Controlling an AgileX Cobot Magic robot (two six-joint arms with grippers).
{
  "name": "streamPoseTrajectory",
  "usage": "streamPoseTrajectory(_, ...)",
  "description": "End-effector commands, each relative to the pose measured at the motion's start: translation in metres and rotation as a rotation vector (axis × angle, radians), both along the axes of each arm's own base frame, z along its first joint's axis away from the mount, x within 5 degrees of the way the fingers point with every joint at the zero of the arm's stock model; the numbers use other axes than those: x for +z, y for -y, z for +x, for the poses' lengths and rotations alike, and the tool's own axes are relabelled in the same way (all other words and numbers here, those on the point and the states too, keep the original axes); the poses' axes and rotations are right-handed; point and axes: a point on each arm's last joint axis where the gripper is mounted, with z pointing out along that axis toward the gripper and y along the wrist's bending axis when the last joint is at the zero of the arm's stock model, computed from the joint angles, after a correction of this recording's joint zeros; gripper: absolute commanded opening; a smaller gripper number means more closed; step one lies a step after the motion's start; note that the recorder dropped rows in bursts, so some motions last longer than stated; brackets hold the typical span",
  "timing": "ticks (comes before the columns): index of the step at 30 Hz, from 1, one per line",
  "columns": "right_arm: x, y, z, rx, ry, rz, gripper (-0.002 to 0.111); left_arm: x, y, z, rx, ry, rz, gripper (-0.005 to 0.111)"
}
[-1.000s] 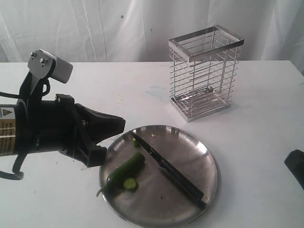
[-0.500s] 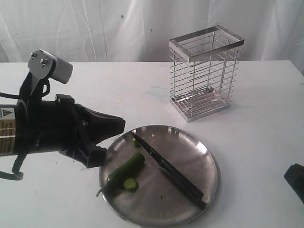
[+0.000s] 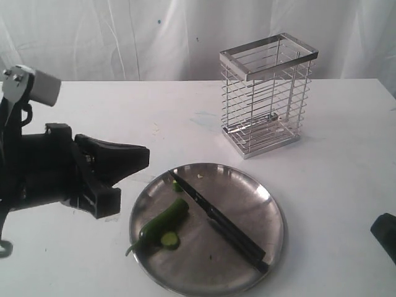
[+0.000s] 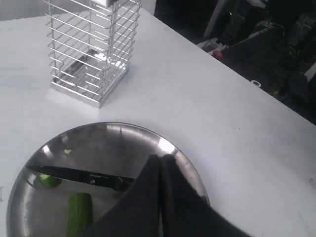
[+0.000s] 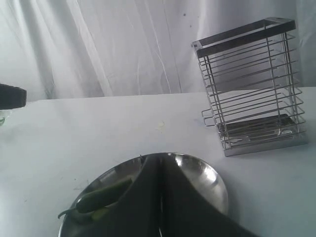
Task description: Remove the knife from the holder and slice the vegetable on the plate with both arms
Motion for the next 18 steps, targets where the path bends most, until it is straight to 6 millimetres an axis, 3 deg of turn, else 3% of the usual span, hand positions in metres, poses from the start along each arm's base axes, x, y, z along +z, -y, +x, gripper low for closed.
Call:
streamPoseTrajectory(1, -0.003, 0.0, 0.0, 0.002, -0.012, 0.0, 0.0, 0.0, -0.003, -0.028, -0.014, 0.202, 0.073, 0.0)
streamPoseTrajectory(7, -0.003, 0.0, 0.0, 0.002, -0.012, 0.0, 0.0, -0.017, -0.024, -0.063, -0.082, 0.345, 0.274, 0.0)
streamPoseTrajectory(18, -0.003, 0.0, 0.0, 0.002, -0.012, 0.0, 0.0, -0.082, -0.066, -0.092, 0.016, 0.246, 0.252, 0.0)
